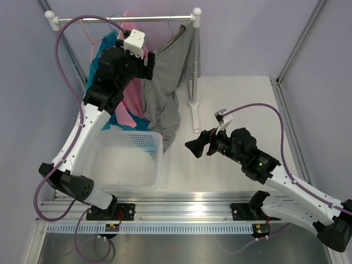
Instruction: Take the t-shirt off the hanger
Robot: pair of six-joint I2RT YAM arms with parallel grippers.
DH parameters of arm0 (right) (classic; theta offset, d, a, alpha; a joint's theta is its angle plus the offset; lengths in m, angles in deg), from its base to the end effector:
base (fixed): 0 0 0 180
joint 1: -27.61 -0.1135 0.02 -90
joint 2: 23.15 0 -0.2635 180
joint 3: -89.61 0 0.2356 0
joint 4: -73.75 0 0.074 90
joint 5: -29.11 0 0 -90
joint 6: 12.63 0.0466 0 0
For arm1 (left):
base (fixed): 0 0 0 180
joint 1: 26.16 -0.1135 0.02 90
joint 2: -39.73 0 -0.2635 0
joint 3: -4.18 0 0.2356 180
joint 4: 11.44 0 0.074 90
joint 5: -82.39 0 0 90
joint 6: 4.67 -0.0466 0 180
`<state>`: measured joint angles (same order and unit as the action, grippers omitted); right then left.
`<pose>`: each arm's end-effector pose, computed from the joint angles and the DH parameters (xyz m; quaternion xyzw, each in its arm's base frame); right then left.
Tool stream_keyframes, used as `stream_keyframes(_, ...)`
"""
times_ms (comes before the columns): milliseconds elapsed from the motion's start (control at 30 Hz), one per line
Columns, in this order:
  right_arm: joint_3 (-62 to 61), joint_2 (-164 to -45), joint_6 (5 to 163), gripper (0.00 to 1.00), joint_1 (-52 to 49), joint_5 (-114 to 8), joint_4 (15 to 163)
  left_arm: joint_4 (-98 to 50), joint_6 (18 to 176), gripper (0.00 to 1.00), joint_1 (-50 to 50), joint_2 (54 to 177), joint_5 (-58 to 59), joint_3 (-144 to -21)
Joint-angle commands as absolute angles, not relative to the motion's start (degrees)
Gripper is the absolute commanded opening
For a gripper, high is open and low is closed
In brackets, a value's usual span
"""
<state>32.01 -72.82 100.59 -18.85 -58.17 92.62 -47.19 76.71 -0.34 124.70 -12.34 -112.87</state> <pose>0.1370 0.1473 0.3240 -0.1701 0.7522 0.3785 0.5118 0.2868 -0.1345 0.4934 0.1888 0.7045 -0.0725 0.6803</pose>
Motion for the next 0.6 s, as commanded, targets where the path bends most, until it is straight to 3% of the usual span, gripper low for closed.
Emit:
stream_keyframes(0,28.98,-73.07,99.08,0.99,-18.53,-56.94,92.02,-46.32,77.25,0.8,-4.1,125.59,-1.3,-116.3)
stream_keyframes(167,28.46,-72.98,98.99,0.99,-18.53,-56.76,93.07,-46.32,74.35,0.73,-5.16,126.82,10.65,-116.13)
stream_keyframes(400,27.93,-72.28,99.87,0.99,-18.53,-56.33,94.3,-47.64,72.41,0.47,-5.16,131.57,8.92,-117.97)
stream_keyframes(567,28.28,-71.14,99.78,0.99,-18.53,-56.94,94.3,-47.55,72.32,0.41,-5.16,134.21,7.42,-119.64)
